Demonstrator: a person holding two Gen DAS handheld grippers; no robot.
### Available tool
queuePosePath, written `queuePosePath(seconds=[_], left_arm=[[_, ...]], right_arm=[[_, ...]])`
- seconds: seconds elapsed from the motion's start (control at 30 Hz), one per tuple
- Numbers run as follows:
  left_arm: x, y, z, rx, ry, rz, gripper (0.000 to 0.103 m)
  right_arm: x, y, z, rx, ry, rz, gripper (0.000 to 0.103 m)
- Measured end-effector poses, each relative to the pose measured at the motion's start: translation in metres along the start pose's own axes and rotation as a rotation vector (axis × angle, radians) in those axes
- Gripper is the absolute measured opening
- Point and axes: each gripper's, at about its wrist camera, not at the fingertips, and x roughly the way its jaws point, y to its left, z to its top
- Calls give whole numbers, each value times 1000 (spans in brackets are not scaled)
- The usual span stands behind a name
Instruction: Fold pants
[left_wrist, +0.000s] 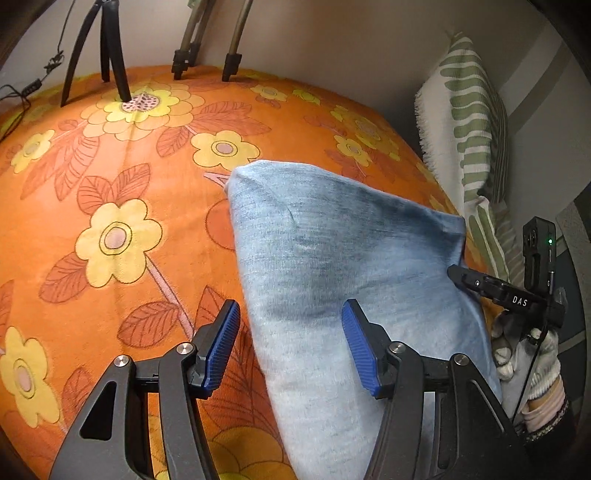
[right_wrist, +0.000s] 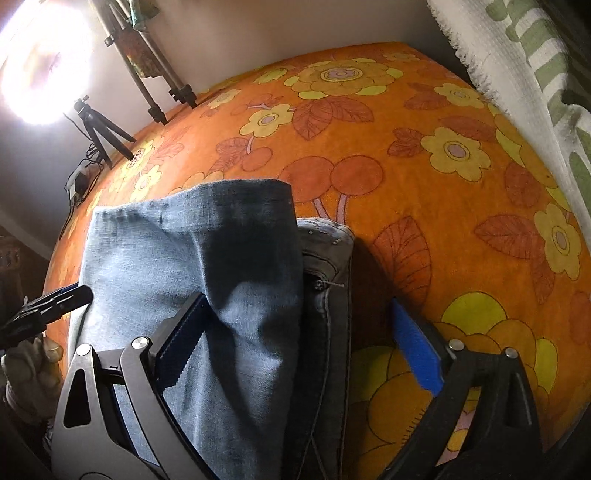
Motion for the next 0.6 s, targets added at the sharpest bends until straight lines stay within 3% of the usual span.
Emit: queuePosePath(seconds=[0.1,0.27,0.4,0.43,0.47,0.57,0.6], left_arm=[[4,3,2,-20,1,-17,57],[9,10,6,-54,-8,-49,57],[12,10,9,-56,-21,-67,57],[13,10,9,-58,-27,-76,57],[13,10,9,-58,-32,-81,57],[17,9,11,-62,-40,-98,55],[18,9,12,-65,-38,-102,49]], right_arm=[[2,0,3,3,-1,6,98],[3,5,6,-2,-2,67,74],[5,3,7,14,1,115,65],[5,3,7,18,3,134,54],[7,1,7,38,19,175,50],[8,2,5,48,16,187,45],[9,3,5,55,15,188,44]])
